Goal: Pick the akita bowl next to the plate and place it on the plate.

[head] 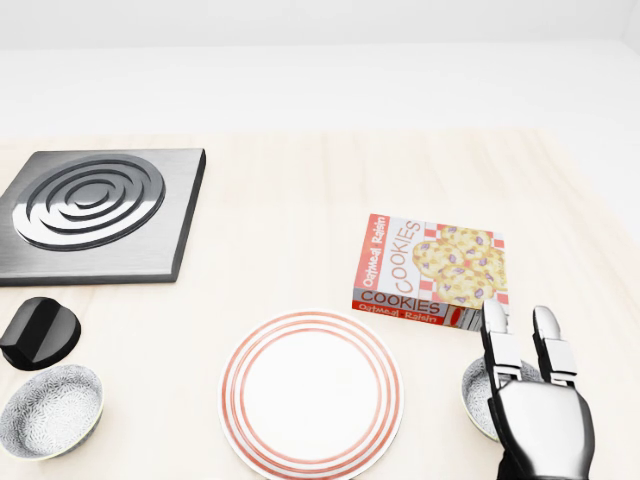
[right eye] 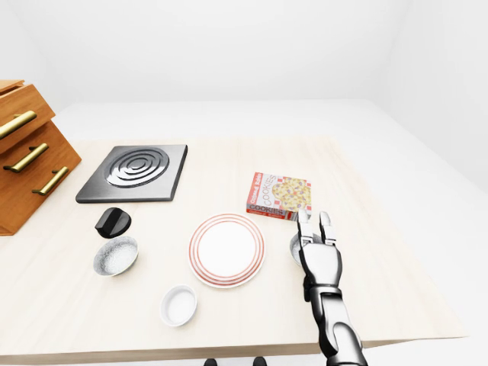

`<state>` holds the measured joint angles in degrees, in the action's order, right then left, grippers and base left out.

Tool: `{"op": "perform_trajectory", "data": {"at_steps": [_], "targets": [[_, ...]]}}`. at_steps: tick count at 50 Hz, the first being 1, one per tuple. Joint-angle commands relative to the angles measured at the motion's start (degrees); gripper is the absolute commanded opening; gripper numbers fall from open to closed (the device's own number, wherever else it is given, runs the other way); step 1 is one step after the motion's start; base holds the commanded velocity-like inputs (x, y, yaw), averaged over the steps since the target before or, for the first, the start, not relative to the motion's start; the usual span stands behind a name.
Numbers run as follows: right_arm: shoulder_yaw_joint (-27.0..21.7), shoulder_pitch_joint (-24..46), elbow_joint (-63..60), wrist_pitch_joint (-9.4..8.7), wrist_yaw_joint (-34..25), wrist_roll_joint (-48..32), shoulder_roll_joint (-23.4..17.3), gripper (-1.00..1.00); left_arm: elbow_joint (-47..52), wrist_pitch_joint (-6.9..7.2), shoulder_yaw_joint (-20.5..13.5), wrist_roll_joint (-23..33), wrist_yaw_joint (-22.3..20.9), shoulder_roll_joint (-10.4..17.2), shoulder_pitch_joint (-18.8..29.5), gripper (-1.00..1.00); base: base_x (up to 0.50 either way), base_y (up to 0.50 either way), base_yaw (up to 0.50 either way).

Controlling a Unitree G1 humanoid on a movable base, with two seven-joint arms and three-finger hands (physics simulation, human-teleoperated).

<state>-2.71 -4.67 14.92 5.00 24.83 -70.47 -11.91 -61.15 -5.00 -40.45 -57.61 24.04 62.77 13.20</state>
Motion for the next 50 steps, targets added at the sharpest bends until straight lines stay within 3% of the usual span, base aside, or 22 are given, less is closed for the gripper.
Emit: {"op": "perform_trajectory", "data": {"at_steps": [1, 8, 9, 10, 11, 12, 13, 15, 33, 36, 38, 43, 50], "targets": [[1.5, -1.3, 3.5, 0.0, -0.9, 2.6, 0.8, 1.0, 0.6, 0.0, -0.2, 0.1, 0.3, 0.0, -0.2, 1.0, 0.0, 0.0, 0.0], [1.8, -0.1, 6.6, 0.0, -0.3, 3.7, 0.6, 0.95, 1.5, 0.0, -0.8, 0.2, 0.6, 0.0, -0.7, 1.0, 0.0, 0.0, 0.0], [1.9, 0.0, 6.9, 0.0, -0.3, 3.8, 0.6, 0.63, 1.5, 0.0, -0.9, 0.3, 0.7, 0.0, -0.7, 1.0, 0.0, 0.0, 0.0], [1.9, 0.0, 6.9, 0.0, -0.3, 3.9, 0.6, 0.63, 1.5, 0.0, -0.9, 0.3, 0.7, 0.0, -0.7, 1.0, 0.0, 0.0, 0.0], [2.0, 0.1, 7.4, 0.0, 0.0, 3.9, 0.5, 0.07, 1.3, 0.0, -0.9, 0.4, 0.5, -0.1, -0.5, 1.0, 0.0, 0.0, 0.0], [2.1, 0.2, 7.9, 0.0, 0.4, 3.9, 0.4, -0.36, 1.0, 0.0, -0.8, 0.4, 0.4, 0.0, -0.3, 1.0, 0.0, 0.0, 0.0], [2.2, 0.3, 8.3, 0.0, 0.6, 3.9, 0.4, -0.55, 0.9, 0.0, -0.8, 0.4, 0.3, 0.0, -0.3, 1.0, 0.0, 0.0, 0.0], [2.2, 0.3, 8.0, 0.0, 0.5, 4.1, 0.4, -0.67, 0.8, 0.0, -0.7, 0.4, 0.3, 0.0, -0.2, 1.0, 0.0, 0.0, 0.0], [2.1, -2.0, 5.0, 0.0, -0.7, 4.8, 0.7, -0.65, 0.0, 0.0, 0.0, -0.2, 0.1, 0.3, 0.0, 1.0, 0.0, 0.0, 0.0], [2.2, -2.1, 4.7, 0.0, -0.7, 4.6, 0.7, -0.68, 0.6, 0.0, -0.2, -0.2, 0.4, 0.2, -0.3, 1.0, 0.0, 0.0, 0.0], [2.2, -2.5, 3.9, 0.0, -1.1, 4.4, 0.8, -0.87, 1.0, 0.0, -0.4, -0.1, 0.6, 0.2, -0.5, 1.0, 0.0, 0.0, 0.0], [2.2, -2.6, 3.8, 0.0, -0.8, 4.0, 0.7, -0.81, 1.8, 0.0, -0.8, 0.1, 0.9, 0.0, -0.8, 1.0, 0.0, 0.0, 0.0], [1.9, -2.9, 1.6, 0.0, -1.3, 3.5, 0.7, -0.91, 1.0, 0.0, -0.9, 0.4, 0.4, -0.1, -0.3, 1.0, 0.0, 0.0, 0.0]]}}
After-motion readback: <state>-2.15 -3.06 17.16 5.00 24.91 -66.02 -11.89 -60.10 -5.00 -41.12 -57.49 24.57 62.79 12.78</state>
